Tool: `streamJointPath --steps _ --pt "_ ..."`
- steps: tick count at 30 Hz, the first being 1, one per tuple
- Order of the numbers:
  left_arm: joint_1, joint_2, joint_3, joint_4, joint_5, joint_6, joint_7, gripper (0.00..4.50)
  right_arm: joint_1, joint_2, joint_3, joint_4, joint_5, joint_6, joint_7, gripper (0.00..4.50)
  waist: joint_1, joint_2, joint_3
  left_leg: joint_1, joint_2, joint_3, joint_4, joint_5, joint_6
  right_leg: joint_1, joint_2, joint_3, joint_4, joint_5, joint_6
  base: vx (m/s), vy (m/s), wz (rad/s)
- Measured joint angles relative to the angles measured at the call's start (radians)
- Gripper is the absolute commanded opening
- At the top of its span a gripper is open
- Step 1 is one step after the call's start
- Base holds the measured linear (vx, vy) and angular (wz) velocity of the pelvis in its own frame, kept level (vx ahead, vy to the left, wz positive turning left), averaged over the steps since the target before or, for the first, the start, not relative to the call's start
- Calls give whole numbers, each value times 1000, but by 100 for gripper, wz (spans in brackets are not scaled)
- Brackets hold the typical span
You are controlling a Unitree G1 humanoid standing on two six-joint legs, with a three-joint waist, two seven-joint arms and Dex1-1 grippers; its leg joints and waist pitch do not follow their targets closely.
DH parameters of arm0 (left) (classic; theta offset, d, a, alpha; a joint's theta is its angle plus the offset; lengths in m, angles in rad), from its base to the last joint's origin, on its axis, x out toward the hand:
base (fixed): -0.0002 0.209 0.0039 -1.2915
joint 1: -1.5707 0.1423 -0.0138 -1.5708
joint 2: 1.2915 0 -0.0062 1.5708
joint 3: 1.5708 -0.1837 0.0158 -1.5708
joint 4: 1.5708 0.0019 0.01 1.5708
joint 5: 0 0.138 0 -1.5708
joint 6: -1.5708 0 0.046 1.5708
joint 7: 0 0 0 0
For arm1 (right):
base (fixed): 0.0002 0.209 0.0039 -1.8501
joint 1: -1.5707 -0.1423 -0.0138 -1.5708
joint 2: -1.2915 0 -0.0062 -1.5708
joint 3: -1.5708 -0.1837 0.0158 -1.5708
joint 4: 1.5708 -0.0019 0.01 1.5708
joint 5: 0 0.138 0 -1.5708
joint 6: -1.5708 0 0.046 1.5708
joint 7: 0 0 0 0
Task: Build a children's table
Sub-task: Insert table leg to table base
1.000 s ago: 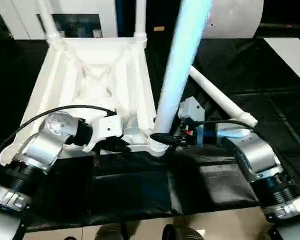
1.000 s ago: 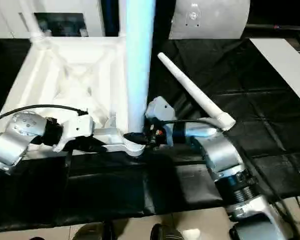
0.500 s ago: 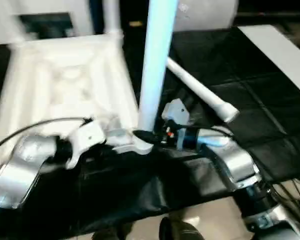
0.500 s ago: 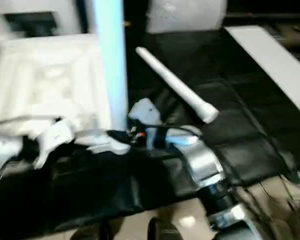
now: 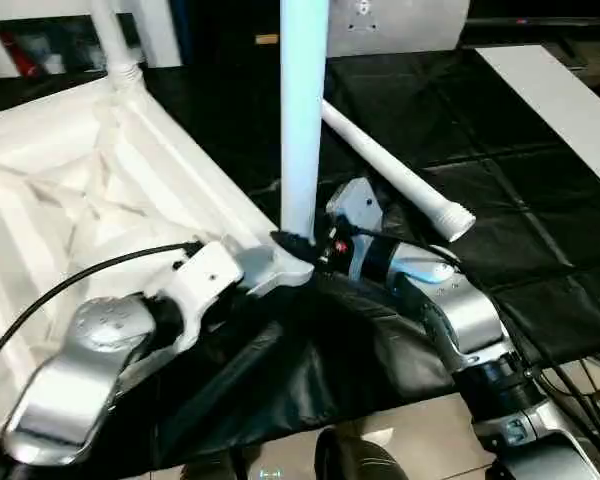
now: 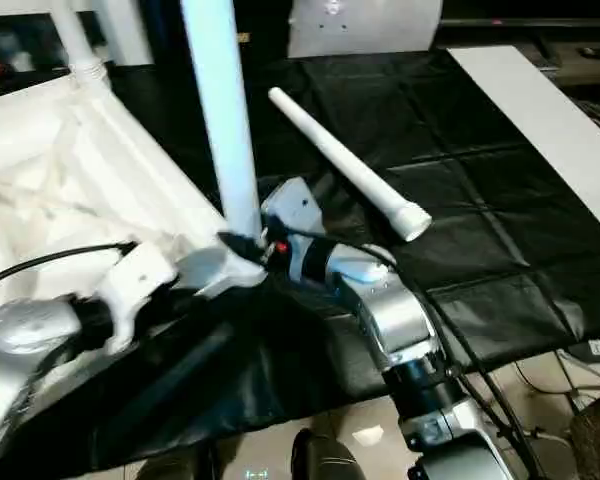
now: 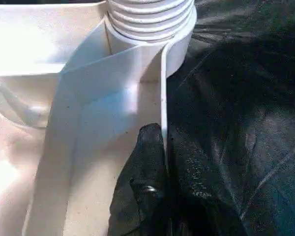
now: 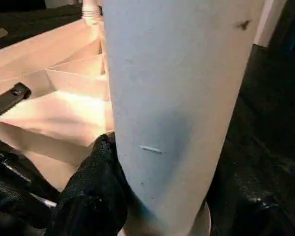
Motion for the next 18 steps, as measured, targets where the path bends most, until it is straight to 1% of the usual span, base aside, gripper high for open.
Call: streamJointPath --steps 7,9,12,14,15,18 --pt "-30 11 -21 35 5 -12 17 0 0 1 -3 13 -8 -8 -16 191 12 0 0 0 0 0 1 0 0 1 0 0 -2 0 0 0 0 0" --pt "-40 7 -22 48 -3 -12 17 0 6 3 -15 13 -6 -8 -17 191 18 -1 -1 0 0 0 1 0 0 1 0 0 -2 0 0 0 0 0" --pt "-58 1 -22 87 -25 -36 7 0 28 5 -48 13 23 -8 -23 191 24 -1 -1 0 0 0 1 0 0 1 0 0 -2 0 0 0 0 0" --pt "-64 10 -23 102 -31 -52 -9 0 35 4 -56 13 37 -8 -20 191 24 -1 -1 0 0 0 1 0 0 2 0 0 -2 0 -1 0 0 0" --pt "-64 14 -24 104 -36 -57 -12 0 35 3 -56 13 38 -8 -18 191 24 1 -2 0 0 0 2 0 0 2 0 0 -2 1 -2 0 0 0" --pt "-67 25 -35 108 -41 -66 -20 0 36 -11 -56 12 41 -10 6 191 26 2 -4 1 0 0 4 0 0 4 0 0 -2 6 -6 0 0 0"
